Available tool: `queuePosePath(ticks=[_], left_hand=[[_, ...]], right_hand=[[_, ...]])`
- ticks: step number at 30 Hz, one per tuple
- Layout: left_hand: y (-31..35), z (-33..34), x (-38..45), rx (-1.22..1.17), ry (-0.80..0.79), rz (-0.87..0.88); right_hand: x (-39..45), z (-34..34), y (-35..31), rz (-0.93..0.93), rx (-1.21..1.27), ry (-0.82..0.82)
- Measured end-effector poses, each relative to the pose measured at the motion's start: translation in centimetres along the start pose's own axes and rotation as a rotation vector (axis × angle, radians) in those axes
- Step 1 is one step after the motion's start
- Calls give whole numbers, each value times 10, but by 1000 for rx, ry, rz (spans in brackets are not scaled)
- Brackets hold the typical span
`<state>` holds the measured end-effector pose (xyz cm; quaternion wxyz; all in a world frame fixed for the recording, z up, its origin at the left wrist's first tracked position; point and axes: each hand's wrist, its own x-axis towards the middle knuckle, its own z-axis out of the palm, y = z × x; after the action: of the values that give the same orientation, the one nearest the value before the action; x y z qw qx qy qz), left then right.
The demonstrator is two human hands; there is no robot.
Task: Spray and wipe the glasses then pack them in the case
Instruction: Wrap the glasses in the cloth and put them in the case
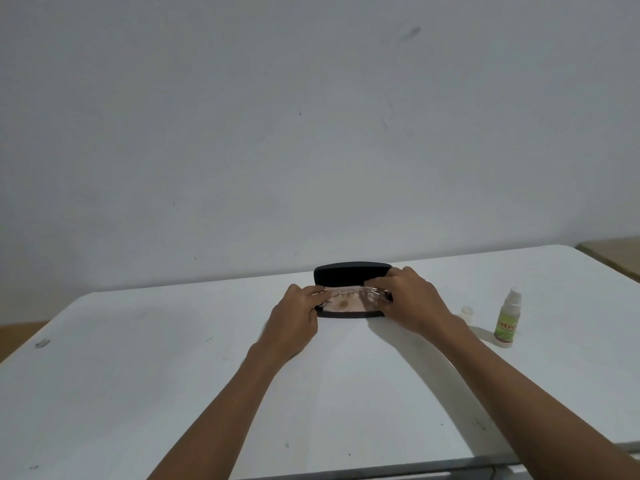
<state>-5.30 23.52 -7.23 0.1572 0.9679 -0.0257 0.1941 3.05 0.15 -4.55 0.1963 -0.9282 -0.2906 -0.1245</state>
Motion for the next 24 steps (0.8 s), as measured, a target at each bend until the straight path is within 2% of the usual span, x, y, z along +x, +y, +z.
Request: queuePosePath(ticks=[3,5,8,10,12,14,17,20,24], left_hand=[[3,-4,-2,75,-11,47],[5,-7,-5,38,15,57],[7,-9,-11,-117,179,-31],[8,-11,-7,-214,311,-134],[10,-16,9,-350,349,-279],[11,-22,28,-513,230,-423],[12,-26,44,-661,11,-488],[8,-18,51,-748,-57,-484],[-2,-23,49,-947,-139,-460]], right_hand=[[-4,1,2,29,24,48],[-6,1,3,59,90,154],[-3,-3,1,154,247,348],[5,-9,2,252,372,312],[15,-14,4,317,490,147],[22,-14,7,333,546,17],[27,-11,8,346,625,-26],[28,-10,12,351,719,-33],[27,-15,16,339,838,-122]])
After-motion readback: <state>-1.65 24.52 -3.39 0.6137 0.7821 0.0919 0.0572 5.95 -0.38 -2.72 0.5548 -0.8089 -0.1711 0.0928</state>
